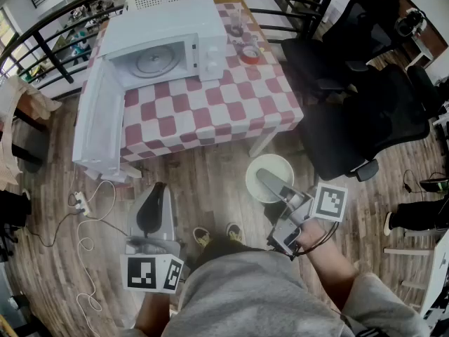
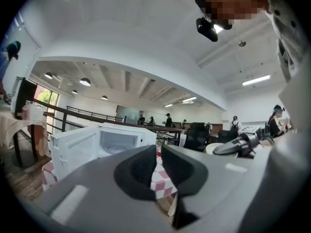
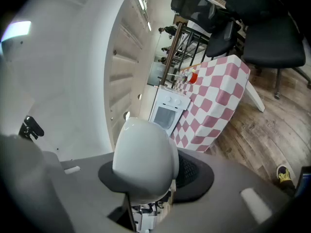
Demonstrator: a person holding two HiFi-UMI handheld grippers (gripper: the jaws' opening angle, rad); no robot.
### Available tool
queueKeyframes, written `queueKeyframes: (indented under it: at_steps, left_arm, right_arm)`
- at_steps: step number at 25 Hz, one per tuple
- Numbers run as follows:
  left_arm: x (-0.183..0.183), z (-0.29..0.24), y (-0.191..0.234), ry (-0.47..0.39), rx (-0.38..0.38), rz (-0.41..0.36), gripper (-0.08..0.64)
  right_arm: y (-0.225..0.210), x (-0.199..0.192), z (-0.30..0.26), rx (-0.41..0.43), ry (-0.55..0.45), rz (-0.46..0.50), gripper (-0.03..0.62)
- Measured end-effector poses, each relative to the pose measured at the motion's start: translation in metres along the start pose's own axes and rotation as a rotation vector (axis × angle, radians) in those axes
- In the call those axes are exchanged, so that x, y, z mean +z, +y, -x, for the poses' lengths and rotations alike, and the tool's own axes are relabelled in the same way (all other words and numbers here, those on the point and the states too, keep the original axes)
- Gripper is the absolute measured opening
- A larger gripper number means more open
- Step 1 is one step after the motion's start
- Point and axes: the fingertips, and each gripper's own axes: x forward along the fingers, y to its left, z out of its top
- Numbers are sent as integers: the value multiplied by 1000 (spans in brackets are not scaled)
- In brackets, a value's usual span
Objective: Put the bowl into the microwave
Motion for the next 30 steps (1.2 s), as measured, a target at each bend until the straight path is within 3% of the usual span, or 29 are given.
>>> queueKeyframes:
  at_steps: [11,30]
  left_arm:
    - [-6,9,0,12,6,3,37]
    - [-7,20,60,4,20,19,37]
  right_arm:
    - [6,-11,-2,17,5,-24,183]
    - [25,-44,-54,17,34,-45,183]
